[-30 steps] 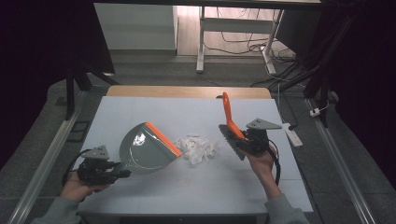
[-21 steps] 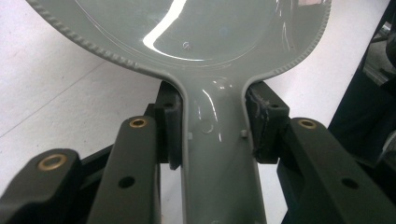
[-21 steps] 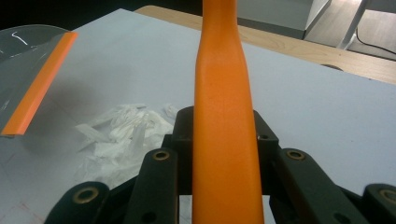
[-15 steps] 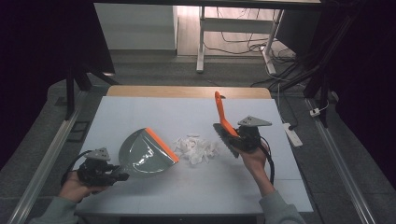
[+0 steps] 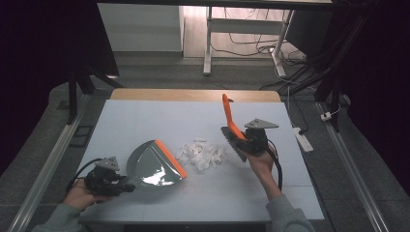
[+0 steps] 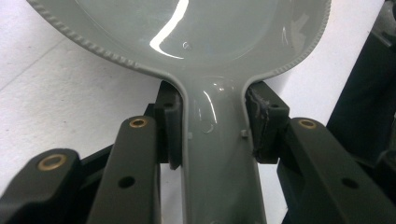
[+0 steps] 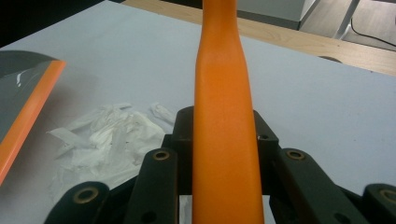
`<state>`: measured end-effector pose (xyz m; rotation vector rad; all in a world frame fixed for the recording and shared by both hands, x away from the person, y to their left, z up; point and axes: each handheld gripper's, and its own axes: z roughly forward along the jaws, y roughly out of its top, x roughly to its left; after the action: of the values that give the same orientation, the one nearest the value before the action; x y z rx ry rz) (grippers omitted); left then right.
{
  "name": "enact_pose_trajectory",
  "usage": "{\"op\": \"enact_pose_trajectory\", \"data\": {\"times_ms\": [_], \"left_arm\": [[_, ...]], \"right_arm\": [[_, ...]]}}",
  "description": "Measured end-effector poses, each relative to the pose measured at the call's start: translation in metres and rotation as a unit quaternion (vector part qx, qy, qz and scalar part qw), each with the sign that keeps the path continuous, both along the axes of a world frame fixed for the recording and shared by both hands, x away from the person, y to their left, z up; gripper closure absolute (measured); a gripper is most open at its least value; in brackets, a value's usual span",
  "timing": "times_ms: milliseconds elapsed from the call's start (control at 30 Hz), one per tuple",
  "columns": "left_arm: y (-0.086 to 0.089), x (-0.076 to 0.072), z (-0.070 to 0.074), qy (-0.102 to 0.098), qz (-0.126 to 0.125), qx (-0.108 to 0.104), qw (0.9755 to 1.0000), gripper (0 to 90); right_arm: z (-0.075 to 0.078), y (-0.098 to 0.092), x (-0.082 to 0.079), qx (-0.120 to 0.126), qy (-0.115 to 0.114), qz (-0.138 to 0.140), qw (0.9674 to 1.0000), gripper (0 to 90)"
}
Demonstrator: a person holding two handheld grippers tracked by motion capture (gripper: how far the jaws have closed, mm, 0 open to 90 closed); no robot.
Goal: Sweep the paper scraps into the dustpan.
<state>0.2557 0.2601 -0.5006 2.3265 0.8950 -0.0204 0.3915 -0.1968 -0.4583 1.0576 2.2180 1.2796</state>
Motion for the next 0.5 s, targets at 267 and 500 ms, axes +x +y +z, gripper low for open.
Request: {"op": "enact_pose_trajectory", "data": {"times_ms": [267,500], "left_arm": [[0.0003,0.0020,-0.0031,0.016,0.004,-0.004,0.9999,61.4],[-0.0033,0.0022,-0.0053,0.021,-0.005,0.002,0.9998,61.4]], "right_arm": [[-0.0044,0.0036,0.0041,-0.008,0.002,-0.003,1.0000,70.4],[-0.0091,0.0044,0.0089,-0.014,0.006,-0.010,0.9998,70.5]]}}
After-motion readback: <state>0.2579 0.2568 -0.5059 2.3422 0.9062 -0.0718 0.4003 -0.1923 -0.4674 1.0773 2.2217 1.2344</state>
